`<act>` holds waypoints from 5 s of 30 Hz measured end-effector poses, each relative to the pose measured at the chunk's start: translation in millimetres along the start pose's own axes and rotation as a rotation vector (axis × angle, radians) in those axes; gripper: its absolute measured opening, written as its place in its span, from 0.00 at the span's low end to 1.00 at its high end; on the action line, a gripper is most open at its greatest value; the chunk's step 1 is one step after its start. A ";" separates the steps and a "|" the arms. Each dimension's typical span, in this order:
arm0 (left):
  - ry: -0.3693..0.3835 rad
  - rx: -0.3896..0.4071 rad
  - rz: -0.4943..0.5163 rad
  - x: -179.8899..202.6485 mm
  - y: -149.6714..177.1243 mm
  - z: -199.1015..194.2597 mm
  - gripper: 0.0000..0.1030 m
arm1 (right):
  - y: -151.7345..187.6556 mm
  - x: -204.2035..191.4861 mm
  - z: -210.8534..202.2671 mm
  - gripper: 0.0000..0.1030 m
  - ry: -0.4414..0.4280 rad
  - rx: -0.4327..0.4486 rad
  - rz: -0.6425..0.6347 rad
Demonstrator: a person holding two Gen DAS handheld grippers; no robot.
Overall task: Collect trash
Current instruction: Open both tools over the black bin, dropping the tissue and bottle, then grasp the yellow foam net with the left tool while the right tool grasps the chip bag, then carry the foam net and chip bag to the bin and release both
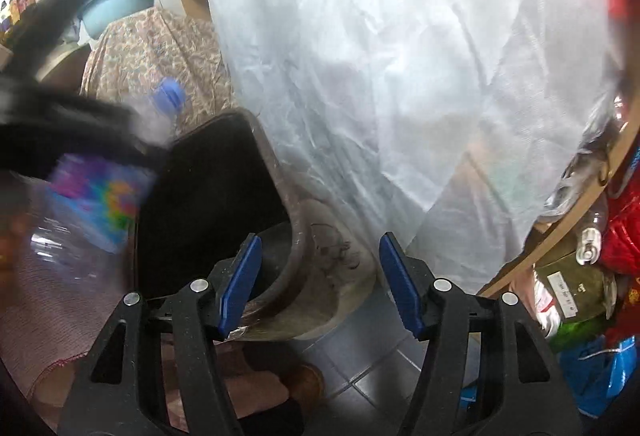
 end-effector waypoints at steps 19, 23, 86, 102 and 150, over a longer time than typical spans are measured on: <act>0.160 0.077 0.044 1.3 26.7 -53.1 0.81 | 8.6 -4.1 -55.0 0.68 -0.017 0.088 -0.011; 0.145 0.213 0.100 -15.0 77.1 -104.7 0.82 | 9.6 -18.8 -66.9 0.68 -0.060 0.077 -0.024; 0.230 0.421 -0.419 -276.5 188.7 -139.5 0.17 | -107.7 -351.3 -47.4 0.05 -0.814 -0.246 -0.360; 0.215 0.567 -0.387 -275.8 278.1 -190.7 0.15 | -49.2 -321.6 -182.3 0.03 -0.847 0.047 -0.529; 0.080 0.181 -0.067 -50.7 47.7 -70.3 0.15 | -24.3 -68.2 14.2 0.03 -0.339 -0.031 -0.101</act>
Point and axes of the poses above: each gripper's, at about its wrist camera, not at the fingertips, and z roughly the way its jaws point, x to its right, y to its underside, the point moved 1 cm from there along z, roughly the way its jaws point, and after that the axes turned 15 degrees about -x, right-handed, at the moved point
